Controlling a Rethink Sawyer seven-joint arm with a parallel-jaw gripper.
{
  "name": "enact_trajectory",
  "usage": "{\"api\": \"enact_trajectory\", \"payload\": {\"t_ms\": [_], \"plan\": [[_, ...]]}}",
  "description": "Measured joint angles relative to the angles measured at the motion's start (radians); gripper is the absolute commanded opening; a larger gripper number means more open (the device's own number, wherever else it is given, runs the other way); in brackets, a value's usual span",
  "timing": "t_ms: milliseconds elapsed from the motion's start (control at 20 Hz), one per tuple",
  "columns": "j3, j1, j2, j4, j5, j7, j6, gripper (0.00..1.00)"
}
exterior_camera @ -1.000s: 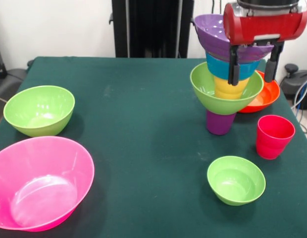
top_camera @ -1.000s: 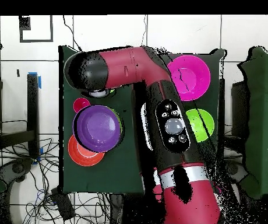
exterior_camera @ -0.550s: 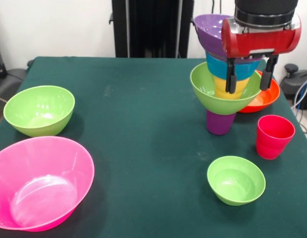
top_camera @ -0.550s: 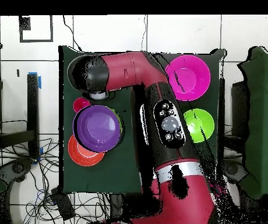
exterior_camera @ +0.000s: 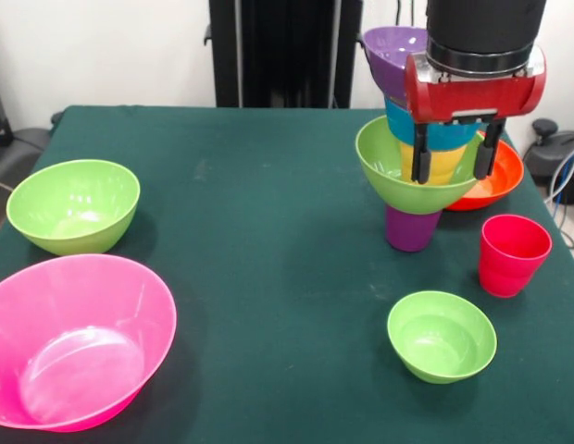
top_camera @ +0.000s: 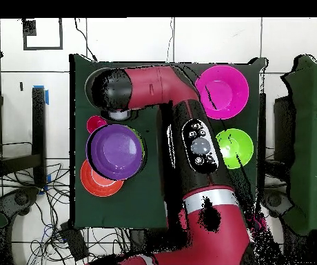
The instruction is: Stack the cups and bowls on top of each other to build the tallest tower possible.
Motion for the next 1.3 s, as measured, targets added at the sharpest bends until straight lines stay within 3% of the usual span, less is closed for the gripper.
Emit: {"api": "enact_trajectory", "payload": {"t_ms": [550,1300], "plan": [[-0.038,0.048,0.041,0.0,0.001,0.0,-0.023,1.0],[-0.095,0.206,-0.015,-0.031,0.094,0.011,0.021,1.0]]}}
